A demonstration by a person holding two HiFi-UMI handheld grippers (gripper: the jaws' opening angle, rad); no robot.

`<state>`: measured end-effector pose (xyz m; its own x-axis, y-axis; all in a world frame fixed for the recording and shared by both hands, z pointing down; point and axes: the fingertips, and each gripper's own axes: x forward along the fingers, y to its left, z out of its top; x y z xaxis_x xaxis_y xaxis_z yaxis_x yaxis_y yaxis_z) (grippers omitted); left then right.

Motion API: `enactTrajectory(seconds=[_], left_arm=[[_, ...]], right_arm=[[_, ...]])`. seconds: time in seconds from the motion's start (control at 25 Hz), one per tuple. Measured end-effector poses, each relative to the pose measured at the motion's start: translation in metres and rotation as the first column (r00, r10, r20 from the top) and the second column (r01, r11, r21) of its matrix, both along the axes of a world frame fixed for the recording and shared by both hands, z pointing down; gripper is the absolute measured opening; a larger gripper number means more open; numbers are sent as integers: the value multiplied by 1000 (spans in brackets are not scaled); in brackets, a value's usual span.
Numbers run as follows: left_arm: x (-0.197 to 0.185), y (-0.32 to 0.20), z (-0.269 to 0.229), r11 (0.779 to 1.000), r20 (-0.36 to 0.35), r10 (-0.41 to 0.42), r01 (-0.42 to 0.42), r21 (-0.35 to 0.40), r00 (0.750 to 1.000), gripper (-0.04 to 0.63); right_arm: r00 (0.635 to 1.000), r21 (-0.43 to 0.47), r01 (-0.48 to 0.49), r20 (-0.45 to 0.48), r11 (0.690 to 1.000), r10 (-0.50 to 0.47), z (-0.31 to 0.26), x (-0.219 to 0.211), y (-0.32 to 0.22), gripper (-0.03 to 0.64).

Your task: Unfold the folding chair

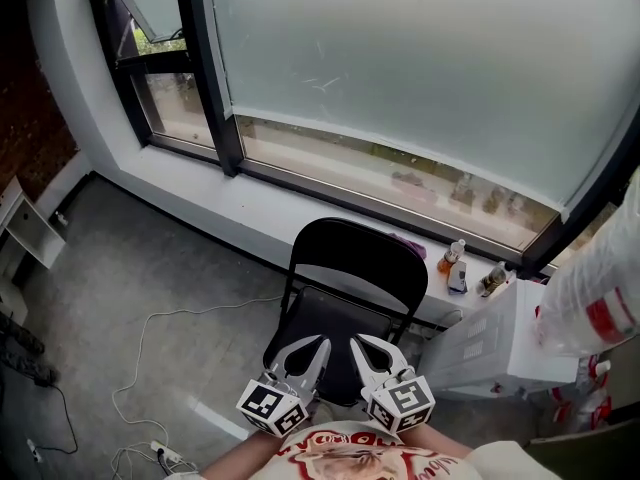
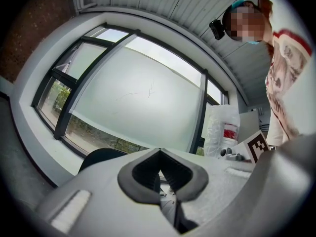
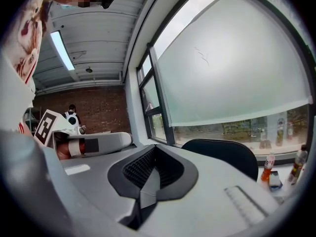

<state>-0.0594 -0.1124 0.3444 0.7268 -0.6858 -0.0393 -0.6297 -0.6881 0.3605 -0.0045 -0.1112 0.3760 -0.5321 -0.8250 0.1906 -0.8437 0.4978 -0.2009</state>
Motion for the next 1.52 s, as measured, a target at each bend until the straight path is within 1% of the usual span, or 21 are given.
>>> enactTrajectory(seconds=[0.08, 0.24, 0.36, 0.52, 0.64, 0.76, 1.08, 1.2, 1.4, 1.52], left_arm=[[2, 5, -7, 1000, 10, 2, -2, 15, 1000, 3], [12, 22, -10, 1000, -12, 5, -5, 16, 1000, 3], [33, 43, -10, 1000, -13, 18, -18, 15, 1000, 3], [59, 78, -16, 999, -3, 27, -27, 18, 1000, 3], [74, 109, -18, 1000, 4, 4, -4, 18, 1000, 3], [88, 148, -15, 1000, 28, -23, 23, 14, 999, 3], [123, 252, -21, 998, 41, -65, 64, 23, 997, 3], [125, 283, -16, 996, 45, -85, 84, 19, 995, 3], [106, 320, -18, 987, 60, -158, 157, 14, 986, 3], [95, 335, -19, 983, 73, -183, 182, 13, 980, 3]], right_arm=[[1000, 11, 18, -6, 1000, -18, -4, -3, 4, 23], [999, 54, 27, -25, 998, -26, -21, 0, 23, 23], [999, 89, 25, -47, 996, -21, -33, 16, 47, 23], [999, 116, 21, -51, 993, -15, -41, 42, 87, 23], [999, 118, 19, -48, 993, -13, -41, 59, 121, 23], [999, 119, 33, -46, 992, -28, -41, 72, 160, 23], [996, 117, 81, -35, 990, -77, -48, 104, 257, 23], [994, 105, 105, -28, 989, -103, -44, 107, 286, 23], [989, 101, 149, 2, 984, -150, -46, 97, 315, 23], [984, 98, 175, 9, 980, -176, -43, 88, 326, 23]])
